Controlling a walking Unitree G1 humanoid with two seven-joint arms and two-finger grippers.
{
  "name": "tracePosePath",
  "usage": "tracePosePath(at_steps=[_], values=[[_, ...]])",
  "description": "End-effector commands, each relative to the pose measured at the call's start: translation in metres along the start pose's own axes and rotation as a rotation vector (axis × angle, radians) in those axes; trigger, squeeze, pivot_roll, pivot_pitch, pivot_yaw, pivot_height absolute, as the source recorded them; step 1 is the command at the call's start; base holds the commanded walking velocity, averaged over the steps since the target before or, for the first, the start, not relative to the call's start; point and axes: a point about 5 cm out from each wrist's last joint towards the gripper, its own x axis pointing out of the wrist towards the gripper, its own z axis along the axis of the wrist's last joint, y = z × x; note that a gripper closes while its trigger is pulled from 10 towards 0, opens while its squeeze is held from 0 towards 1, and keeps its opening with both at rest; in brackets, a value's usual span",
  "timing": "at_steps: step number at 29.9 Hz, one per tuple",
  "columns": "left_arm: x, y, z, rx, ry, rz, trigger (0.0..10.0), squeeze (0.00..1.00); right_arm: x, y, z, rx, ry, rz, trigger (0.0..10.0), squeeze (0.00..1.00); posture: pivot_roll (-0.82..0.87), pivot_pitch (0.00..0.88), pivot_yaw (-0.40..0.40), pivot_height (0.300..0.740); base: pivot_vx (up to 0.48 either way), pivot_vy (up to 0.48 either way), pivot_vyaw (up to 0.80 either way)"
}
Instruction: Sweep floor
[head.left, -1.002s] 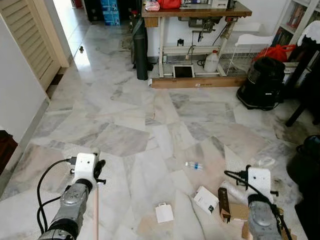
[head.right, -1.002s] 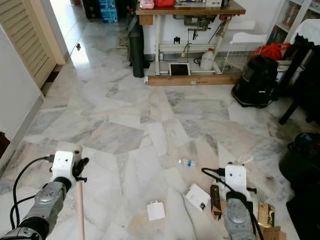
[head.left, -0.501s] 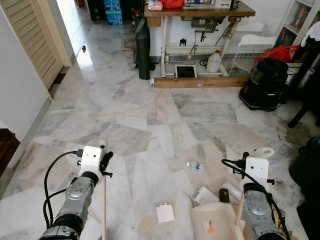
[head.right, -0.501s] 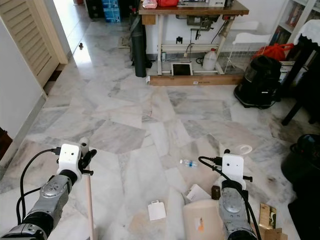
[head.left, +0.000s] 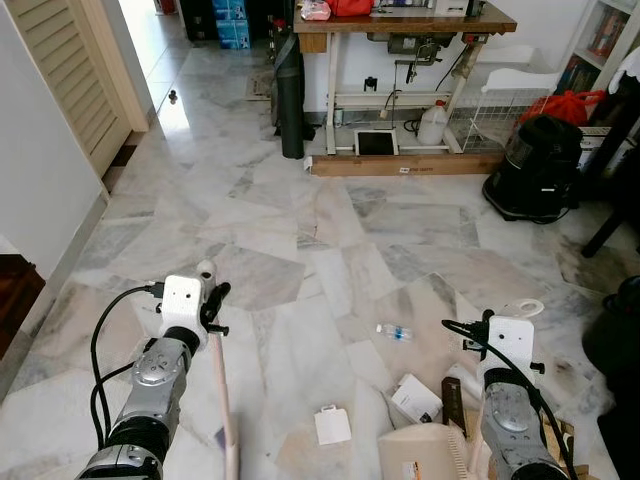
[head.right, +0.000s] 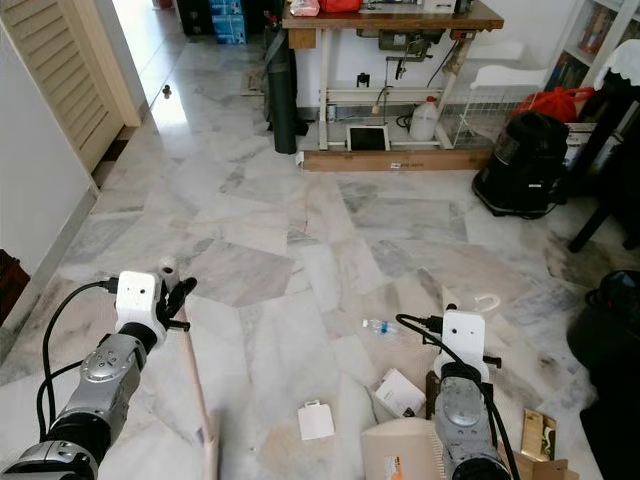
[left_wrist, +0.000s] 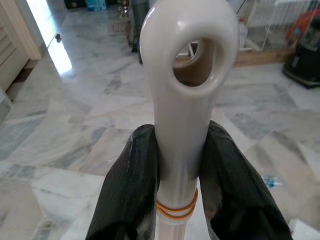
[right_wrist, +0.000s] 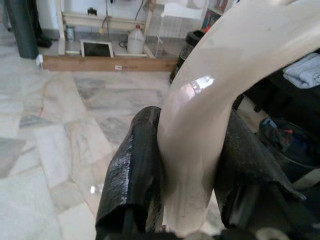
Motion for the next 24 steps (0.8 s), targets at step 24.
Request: tracePosePath(at_steps=[24], values=[[0.007, -0.018, 0.021, -0.046, -0.104, -0.082, 10.0, 0.00, 0.008, 0.003, 0.019, 0.040, -0.109, 0.017, 10.0, 0.00, -0.06, 0.000, 0.017, 0.740, 0.000, 0.000, 0.00]])
